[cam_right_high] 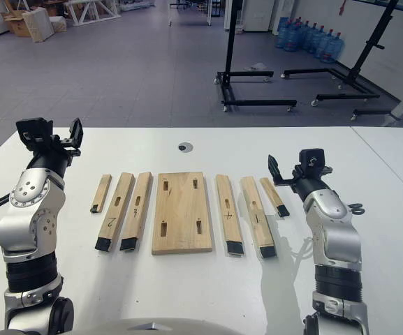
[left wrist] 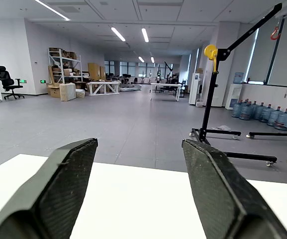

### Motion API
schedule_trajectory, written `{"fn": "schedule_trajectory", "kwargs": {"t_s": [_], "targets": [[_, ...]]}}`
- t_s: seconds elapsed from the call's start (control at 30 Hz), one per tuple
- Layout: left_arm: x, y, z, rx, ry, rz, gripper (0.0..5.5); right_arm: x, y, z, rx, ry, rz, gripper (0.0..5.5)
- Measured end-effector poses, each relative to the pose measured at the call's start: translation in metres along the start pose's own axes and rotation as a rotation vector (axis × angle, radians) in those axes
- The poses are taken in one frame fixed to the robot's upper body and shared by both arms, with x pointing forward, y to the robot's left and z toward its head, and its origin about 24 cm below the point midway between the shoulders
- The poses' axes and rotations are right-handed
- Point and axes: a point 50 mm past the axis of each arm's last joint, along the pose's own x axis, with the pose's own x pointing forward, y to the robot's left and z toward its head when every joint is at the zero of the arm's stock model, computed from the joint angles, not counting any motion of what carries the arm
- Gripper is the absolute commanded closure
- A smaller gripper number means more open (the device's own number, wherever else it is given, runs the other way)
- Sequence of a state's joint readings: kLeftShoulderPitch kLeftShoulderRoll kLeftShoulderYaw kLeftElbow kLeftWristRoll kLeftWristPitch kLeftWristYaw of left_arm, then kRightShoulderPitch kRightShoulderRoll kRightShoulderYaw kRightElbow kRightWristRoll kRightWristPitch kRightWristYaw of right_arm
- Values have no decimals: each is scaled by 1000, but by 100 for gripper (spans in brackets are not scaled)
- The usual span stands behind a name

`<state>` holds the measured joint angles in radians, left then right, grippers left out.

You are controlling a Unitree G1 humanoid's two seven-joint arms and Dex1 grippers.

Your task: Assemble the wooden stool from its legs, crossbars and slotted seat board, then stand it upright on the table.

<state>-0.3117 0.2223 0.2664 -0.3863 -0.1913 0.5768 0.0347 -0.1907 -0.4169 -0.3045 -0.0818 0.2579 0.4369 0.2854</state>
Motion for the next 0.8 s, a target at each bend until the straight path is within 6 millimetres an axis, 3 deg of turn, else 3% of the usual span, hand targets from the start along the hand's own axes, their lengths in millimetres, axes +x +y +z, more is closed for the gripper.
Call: {"fn": "schedule_trajectory", "kwargs": {"t_s": [0.8], "targets": [[0, -5, -4, -35, 15, -44, 239, 1, 2, -8, 5, 32, 14, 38]]}}
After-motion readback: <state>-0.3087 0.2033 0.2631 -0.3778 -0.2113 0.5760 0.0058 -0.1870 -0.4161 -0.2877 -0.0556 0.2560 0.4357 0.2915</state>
